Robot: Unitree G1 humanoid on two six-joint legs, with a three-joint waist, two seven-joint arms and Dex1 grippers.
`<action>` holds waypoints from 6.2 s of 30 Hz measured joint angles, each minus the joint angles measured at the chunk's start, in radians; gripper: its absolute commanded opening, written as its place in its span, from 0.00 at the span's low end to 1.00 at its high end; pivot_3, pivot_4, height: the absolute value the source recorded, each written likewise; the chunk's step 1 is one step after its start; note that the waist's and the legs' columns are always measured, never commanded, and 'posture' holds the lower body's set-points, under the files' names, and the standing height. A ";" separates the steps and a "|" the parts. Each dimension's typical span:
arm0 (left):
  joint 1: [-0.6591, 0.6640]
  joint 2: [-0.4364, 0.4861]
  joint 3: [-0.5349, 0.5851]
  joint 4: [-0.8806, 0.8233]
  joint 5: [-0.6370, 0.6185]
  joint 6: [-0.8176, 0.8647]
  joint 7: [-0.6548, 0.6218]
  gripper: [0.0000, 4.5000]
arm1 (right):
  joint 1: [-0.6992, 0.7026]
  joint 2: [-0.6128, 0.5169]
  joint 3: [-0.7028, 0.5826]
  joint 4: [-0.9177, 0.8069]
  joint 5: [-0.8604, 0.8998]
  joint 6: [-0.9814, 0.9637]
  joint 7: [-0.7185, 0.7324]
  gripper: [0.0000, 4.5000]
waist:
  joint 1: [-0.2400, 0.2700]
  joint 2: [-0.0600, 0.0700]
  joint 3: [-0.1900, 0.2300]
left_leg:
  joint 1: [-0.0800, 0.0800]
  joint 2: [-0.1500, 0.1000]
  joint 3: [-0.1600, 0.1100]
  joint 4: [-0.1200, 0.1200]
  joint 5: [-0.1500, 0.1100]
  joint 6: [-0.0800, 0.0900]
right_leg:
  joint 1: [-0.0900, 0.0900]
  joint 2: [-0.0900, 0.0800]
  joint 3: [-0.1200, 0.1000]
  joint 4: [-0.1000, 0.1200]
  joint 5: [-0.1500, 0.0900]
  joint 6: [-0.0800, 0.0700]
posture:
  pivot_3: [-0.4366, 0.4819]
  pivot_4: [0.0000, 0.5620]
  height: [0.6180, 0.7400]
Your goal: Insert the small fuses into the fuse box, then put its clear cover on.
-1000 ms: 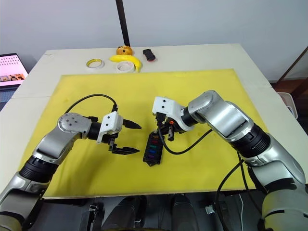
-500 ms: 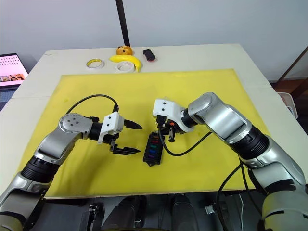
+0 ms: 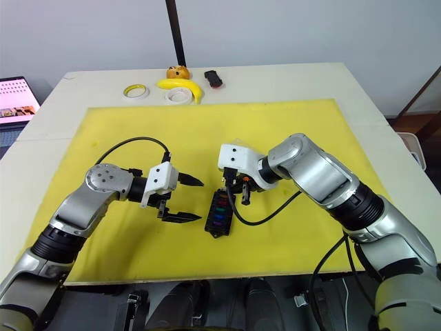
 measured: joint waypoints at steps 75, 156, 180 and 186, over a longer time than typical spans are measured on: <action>0.011 0.013 -0.001 -0.014 0.008 0.012 -0.030 1.00 | 0.327 0.129 -0.302 0.137 0.123 -0.378 0.061 0.01 | 0.000 0.000 0.000 | 0.001 0.000 0.000 0.001 0.000 0.000 | 0.001 0.000 0.000 0.000 0.000 0.000 | 0.48 0.27 1.00; 0.545 0.227 0.435 -0.606 -0.411 0.455 0.229 1.00 | 0.336 -0.215 -0.480 0.025 0.143 -0.384 0.169 1.00 | 0.001 0.002 0.000 | 0.006 0.001 0.001 -0.003 -0.001 0.001 | 0.007 -0.004 0.002 -0.005 0.000 0.000 | 0.48 0.27 1.00; 0.615 0.092 0.230 -0.742 -0.415 0.549 0.561 1.00 | 0.259 -0.067 -0.346 -0.082 0.167 -0.194 0.052 1.00 | 0.025 0.001 0.000 | 0.006 0.001 0.001 -0.002 -0.002 0.002 | 0.008 -0.004 0.001 -0.006 -0.002 -0.003 | 0.48 0.27 1.00; 0.651 0.013 0.132 -0.769 -0.386 0.560 0.680 1.00 | 0.284 -0.084 -0.362 -0.105 0.188 -0.160 0.038 1.00 | 0.026 0.001 0.000 | 0.006 0.001 0.001 -0.002 -0.002 0.002 | 0.009 -0.004 0.001 -0.007 -0.002 -0.003 | 0.48 0.27 1.00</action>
